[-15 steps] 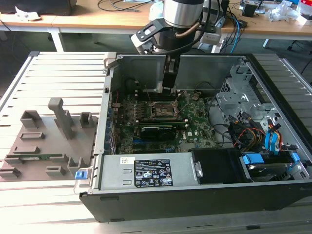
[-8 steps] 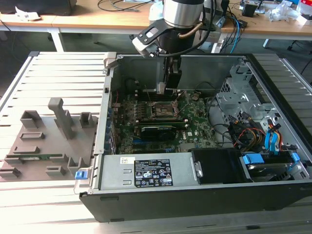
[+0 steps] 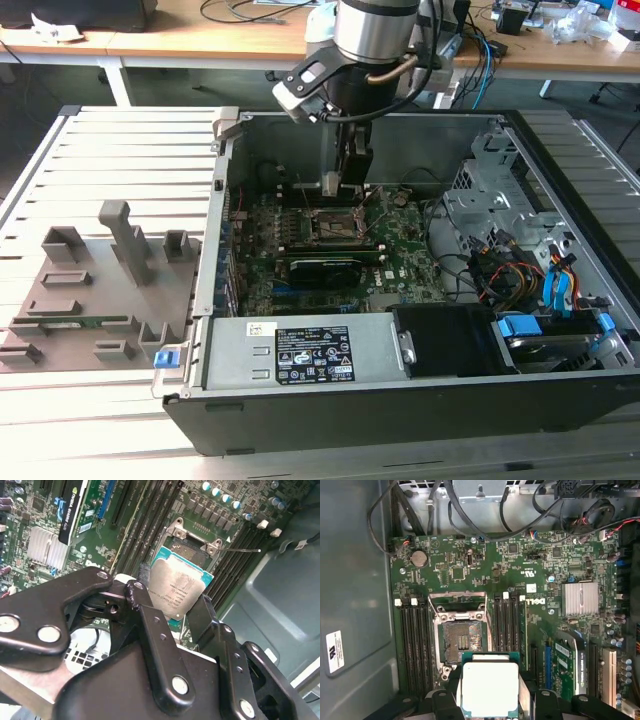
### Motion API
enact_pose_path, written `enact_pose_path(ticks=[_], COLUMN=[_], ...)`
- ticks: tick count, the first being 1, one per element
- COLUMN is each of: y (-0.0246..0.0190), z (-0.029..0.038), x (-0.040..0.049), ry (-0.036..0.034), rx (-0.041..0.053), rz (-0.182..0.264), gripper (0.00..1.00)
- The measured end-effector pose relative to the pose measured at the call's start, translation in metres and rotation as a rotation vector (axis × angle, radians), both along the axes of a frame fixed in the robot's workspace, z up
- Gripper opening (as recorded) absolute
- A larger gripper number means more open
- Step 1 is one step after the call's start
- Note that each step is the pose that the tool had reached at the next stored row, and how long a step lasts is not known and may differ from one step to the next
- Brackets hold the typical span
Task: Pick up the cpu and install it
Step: 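Place the cpu into insertion slot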
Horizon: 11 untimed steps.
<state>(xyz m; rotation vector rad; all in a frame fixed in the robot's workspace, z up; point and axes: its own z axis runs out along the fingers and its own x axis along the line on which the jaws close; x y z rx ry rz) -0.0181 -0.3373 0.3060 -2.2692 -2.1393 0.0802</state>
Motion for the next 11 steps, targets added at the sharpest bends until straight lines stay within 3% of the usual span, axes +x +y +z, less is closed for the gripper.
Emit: enact_pose_path(ticks=[11], y=[0.0], z=[-0.0074], x=[0.0005], ry=[0.0001], rx=[-0.0001], rz=[0.0], gripper=[0.54])
